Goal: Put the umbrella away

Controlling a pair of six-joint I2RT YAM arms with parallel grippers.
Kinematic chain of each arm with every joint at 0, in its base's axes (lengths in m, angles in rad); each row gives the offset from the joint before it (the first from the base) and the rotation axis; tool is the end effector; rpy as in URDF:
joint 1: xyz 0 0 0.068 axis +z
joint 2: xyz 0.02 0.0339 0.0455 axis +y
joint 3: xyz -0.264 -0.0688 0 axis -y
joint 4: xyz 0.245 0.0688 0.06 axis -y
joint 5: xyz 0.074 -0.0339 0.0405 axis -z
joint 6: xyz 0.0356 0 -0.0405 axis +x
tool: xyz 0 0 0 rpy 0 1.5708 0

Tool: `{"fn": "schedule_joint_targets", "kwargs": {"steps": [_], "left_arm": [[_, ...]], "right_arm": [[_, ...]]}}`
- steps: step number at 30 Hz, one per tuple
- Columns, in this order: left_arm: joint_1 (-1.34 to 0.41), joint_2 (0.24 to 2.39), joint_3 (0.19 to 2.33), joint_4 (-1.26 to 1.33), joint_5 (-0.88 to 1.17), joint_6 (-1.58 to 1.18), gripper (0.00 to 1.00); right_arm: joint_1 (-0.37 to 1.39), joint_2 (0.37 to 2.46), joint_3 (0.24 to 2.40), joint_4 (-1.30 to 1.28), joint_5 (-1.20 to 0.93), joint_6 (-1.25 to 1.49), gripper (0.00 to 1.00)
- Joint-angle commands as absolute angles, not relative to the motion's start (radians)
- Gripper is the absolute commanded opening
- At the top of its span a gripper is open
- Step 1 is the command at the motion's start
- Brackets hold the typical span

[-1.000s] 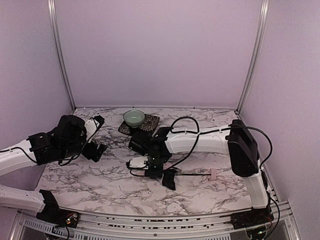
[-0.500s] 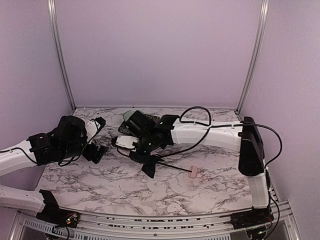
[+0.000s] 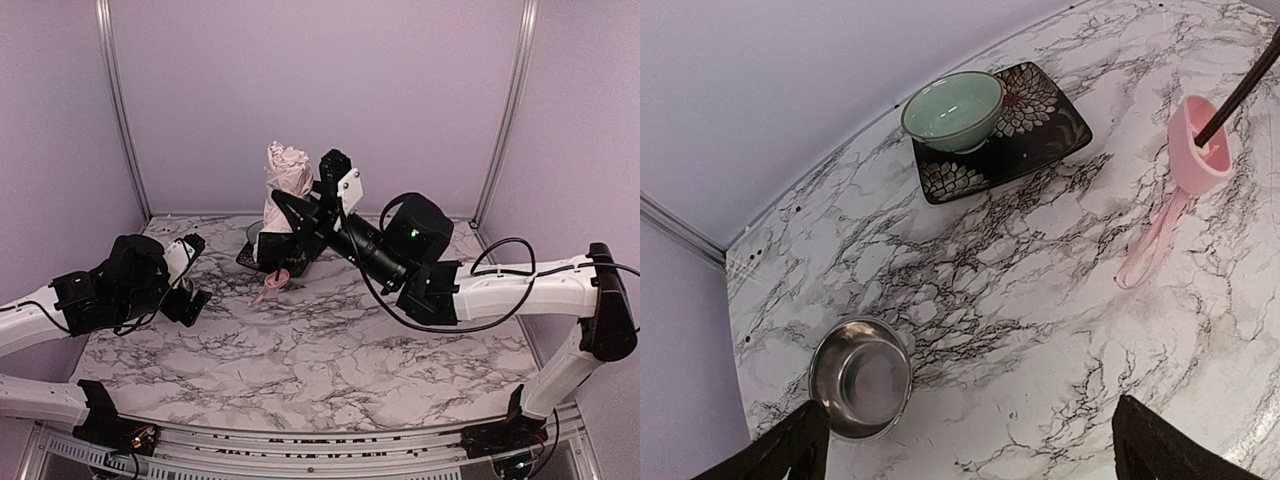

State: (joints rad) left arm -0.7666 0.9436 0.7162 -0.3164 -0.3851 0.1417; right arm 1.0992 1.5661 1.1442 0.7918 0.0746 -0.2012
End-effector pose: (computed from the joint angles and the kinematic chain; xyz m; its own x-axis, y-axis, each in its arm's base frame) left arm 0.1597 -0.1352 0.2751 -0.3108 0.4811 -0.8197 0.4599 0.8309 0.3133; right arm 0.1700 0.3275 0.3715 0.3322 0.2126 -0.9189 -0.8067 0.5689 -0.1599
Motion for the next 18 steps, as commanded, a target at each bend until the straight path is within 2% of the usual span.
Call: {"fn": "schedule_joint_targets", "kwargs": {"steps": [1,7,12,18], "left_arm": [[-0.764,0.946,0.708,-0.294,-0.397,0.149,0.99],[-0.764,0.956,0.708,-0.293,-0.387,0.153,0.99],[-0.764,0.969,0.708,-0.291,-0.378,0.155,0.99],[-0.764,0.978,0.707,-0.293,-0.376,0.156,0.99]], "right_arm": [[1.094,1.595,0.982,1.012,0.211,-0.14,0.0],[1.093,1.735,0.697,1.008,0.326,0.024,0.0],[1.101,1.868,0.685,0.976,0.302,0.116,0.0],[1.101,1.824,0.706,0.957,0.333,0.058,0.0]]}}
